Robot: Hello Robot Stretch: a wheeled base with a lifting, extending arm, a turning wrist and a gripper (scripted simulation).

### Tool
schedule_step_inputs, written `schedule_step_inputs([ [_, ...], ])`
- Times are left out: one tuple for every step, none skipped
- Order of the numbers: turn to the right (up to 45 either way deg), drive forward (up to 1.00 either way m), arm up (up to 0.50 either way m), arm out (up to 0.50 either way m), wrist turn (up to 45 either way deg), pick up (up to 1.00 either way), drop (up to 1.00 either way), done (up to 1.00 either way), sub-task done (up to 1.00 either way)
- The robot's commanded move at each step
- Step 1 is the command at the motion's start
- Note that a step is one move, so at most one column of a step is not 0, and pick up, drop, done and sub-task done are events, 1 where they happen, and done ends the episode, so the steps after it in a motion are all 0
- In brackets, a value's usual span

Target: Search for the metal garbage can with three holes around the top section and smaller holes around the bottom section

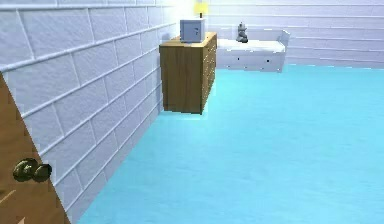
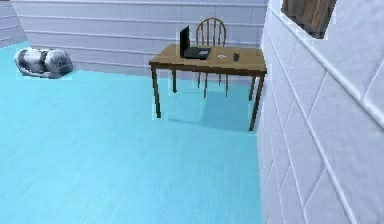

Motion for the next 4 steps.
schedule_step_inputs([
  [6.0,0.0,0.0,0.0,0.0,0.0,0.0,0.0,0.0],
  [0.0,0.15,0.0,0.0,0.0,0.0,0.0,0.0,0.0],
  [-45.0,0.0,0.0,0.0,0.0,0.0,0.0,0.0,0.0],
  [-45.0,0.0,0.0,0.0,0.0,0.0,0.0,0.0,0.0],
])
